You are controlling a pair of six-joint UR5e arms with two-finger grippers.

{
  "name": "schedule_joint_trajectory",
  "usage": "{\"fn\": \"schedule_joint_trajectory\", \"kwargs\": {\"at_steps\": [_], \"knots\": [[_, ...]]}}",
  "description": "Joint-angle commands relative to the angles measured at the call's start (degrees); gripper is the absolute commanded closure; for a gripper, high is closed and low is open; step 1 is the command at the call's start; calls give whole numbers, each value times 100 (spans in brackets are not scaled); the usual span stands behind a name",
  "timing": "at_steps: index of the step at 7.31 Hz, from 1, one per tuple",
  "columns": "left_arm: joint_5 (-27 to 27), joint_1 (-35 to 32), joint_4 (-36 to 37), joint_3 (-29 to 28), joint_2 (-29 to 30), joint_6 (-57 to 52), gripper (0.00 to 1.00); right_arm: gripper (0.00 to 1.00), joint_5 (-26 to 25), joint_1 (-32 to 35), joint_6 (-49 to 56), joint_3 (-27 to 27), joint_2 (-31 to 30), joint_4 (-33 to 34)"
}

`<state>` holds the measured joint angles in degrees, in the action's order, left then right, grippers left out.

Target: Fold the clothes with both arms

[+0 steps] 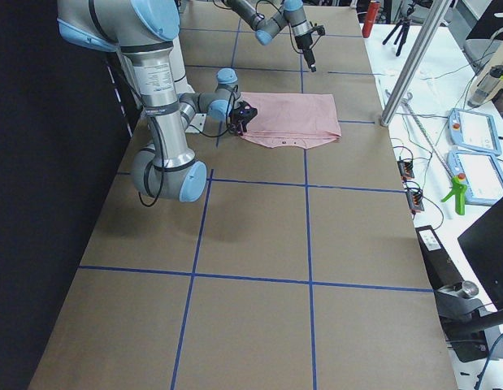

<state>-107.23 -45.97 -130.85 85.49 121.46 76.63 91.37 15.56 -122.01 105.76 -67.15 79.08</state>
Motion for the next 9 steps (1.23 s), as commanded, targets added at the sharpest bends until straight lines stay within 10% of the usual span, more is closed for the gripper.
{"fn": "schedule_joint_trajectory", "kwargs": {"at_steps": [1, 5, 7, 9], "knots": [[0, 0, 7, 3, 0, 1, 0, 100, -6, -18, -33, 15, 9, 20], [9, 18, 15, 187, -26, 502, 0, 100, 12, 8, -7, 208, -26, 213], [9, 18, 15, 179, -35, 493, 0, 62, 3, -1, 2, 147, -17, 213], [192, 26, 24, 179, -26, 502, 0, 54, 3, -18, 2, 138, -8, 213]]}}
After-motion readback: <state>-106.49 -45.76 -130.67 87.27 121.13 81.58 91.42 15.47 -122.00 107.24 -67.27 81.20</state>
